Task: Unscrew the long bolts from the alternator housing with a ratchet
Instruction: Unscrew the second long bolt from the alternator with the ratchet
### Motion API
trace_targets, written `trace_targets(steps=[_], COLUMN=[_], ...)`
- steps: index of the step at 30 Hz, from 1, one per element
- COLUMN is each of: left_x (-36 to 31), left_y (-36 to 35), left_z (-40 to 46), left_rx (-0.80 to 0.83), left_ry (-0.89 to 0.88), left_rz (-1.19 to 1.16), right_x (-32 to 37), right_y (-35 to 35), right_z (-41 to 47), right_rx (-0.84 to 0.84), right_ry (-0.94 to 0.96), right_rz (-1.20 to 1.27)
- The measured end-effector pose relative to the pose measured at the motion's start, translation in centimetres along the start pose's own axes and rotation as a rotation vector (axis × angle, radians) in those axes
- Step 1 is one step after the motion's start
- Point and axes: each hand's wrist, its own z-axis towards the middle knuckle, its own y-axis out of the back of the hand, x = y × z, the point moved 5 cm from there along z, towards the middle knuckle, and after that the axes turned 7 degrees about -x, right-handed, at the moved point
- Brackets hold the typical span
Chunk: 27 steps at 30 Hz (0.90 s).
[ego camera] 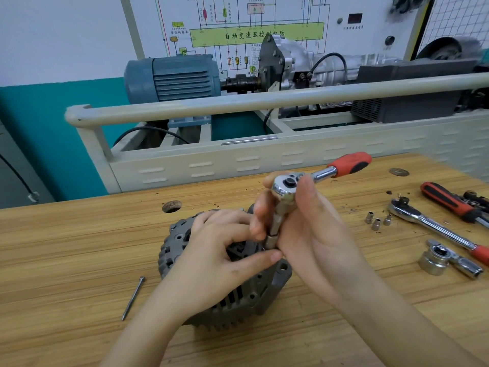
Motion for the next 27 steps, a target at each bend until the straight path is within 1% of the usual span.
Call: trace_targets(steps=[8,13,16,19,22,24,27], left_x=[0.06,-0.01,0.09,0.01,0.13,0.16,0.19], left_y=[-0.11,0.05,-0.06,0.01,-0.13,-0.06,-0.07], left_z=[0.03,0.0,0.0,0.06,-0.12,-0.11,0.04], left_rx=[-0.031,-0.016,0.017,-0.003,-0.009,-0.012,0.012], left_ry=[0.016,0.021,0.008,0.021,0.028,0.035,0.037], left_rz=[0.023,-0.028,-0.004,0.015,0.032,0.046,0.006], right_x=[0.95,0.32,0.16,0.44,0.7,0.65,0.46], right_y=[-0.55,-0.81,-0.5,-0.31,-0.39,-0.4,-0.48], right_z=[-0.3,-0.28,-0.17,-0.13,-0.35,-0.49,-0.35], right_rx=[0.046,0.049,0.017,-0.002,0.015,0.026,0.037], right_ry=[0.088,0.041,0.009,0.035,0.076,0.078,0.061], right_rz=[-0.039,-0.05,-0.005,-0.007,-0.026,-0.018,-0.005])
